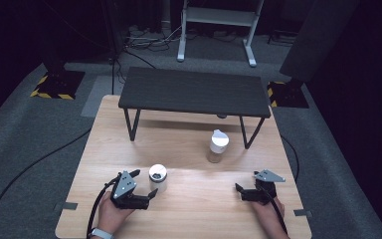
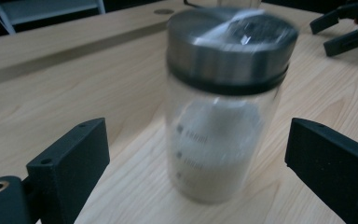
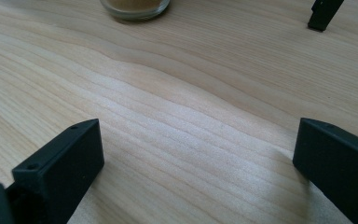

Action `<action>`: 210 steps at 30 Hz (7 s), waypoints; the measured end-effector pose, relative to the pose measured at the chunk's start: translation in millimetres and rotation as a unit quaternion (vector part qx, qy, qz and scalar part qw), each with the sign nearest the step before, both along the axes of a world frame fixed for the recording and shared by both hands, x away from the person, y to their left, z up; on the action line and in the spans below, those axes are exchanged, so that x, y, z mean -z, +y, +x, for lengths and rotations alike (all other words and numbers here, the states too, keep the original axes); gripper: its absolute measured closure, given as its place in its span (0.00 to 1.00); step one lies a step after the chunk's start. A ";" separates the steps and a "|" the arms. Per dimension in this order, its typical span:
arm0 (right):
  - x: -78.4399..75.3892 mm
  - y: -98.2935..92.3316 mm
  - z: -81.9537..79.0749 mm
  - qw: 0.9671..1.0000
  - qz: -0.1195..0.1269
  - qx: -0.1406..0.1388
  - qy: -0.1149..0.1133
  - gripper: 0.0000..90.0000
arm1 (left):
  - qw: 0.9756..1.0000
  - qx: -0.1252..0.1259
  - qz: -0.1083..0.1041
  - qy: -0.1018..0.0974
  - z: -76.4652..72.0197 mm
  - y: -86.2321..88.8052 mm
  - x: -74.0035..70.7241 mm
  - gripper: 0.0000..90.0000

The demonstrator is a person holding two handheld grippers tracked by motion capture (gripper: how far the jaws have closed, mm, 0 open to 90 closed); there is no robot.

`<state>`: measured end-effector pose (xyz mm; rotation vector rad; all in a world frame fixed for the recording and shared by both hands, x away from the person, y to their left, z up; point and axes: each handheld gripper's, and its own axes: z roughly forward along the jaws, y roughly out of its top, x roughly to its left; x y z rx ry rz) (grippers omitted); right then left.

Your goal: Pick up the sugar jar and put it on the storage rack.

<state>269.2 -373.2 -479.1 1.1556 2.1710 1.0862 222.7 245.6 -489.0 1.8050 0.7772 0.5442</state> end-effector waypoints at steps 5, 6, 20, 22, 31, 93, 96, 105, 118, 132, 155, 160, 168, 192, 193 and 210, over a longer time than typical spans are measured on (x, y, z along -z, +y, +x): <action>0.1 0.0 -0.1 1.000 0.000 0.000 0.000 0.02 | 1.000 0.001 -0.005 -0.001 5.3 -12.3 2.1 0.09; 0.1 -0.1 -0.1 1.000 0.000 0.000 0.000 0.02 | 1.000 -0.001 -0.006 0.002 7.8 -16.9 4.3 0.10; 0.1 -0.2 0.0 1.000 0.000 -0.001 0.000 0.02 | 1.000 -0.018 -0.011 -0.006 8.6 -31.0 19.5 0.34; 0.1 -0.3 0.0 1.000 0.000 -0.001 0.000 0.02 | 1.000 -0.018 -0.010 -0.006 8.7 -30.9 19.5 0.34; 0.1 -0.3 0.1 1.000 0.000 -0.001 0.000 0.02 | 0.999 -0.028 -0.007 0.015 10.5 -38.1 7.9 0.34; 0.7 -1.9 -0.4 1.000 0.003 -0.006 -0.001 0.02 | 0.982 -0.188 -0.019 -0.019 226.2 -145.7 -193.5 0.34; 0.7 -1.9 -0.5 1.000 0.003 -0.006 -0.001 0.02 | 0.980 -0.193 -0.026 -0.041 222.2 -146.8 -183.4 0.33; 0.7 -1.9 -0.4 1.000 0.003 -0.006 -0.001 0.02 | 0.980 -0.182 -0.049 -0.058 198.0 -123.6 -173.4 0.11; 0.6 -1.8 -0.7 1.000 0.002 -0.006 -0.001 0.02 | 0.984 -0.163 -0.031 -0.061 106.9 -78.2 -156.1 0.04; 0.3 -1.5 0.0 1.000 0.002 -0.007 0.000 0.02 | 0.986 -0.159 -0.004 -0.044 21.8 -63.6 -70.8 0.07; 0.1 -0.7 0.4 1.000 0.001 -0.005 0.000 0.02 | 0.987 -0.106 0.026 0.116 19.2 -34.1 -2.5 0.08; 0.2 -0.7 0.3 1.000 0.001 -0.005 0.000 0.02 | 0.986 -0.113 0.044 0.112 21.6 -40.8 0.7 0.05; 0.4 -0.7 0.1 1.000 0.001 -0.004 -0.001 0.02 | 0.986 -0.128 0.059 0.089 18.2 -50.3 7.6 0.02; 0.3 -0.5 0.3 1.000 0.001 -0.004 0.000 0.02 | 0.986 -0.128 0.060 0.089 18.5 -50.5 7.3 0.02; 0.3 -0.3 0.3 1.000 0.001 -0.004 0.000 0.02 | 0.986 -0.128 0.060 0.089 18.5 -50.5 7.3 0.02; 0.4 -0.5 0.0 1.000 0.002 -0.003 -0.001 0.02 | 0.986 -0.128 0.059 0.089 19.1 -50.6 7.6 0.02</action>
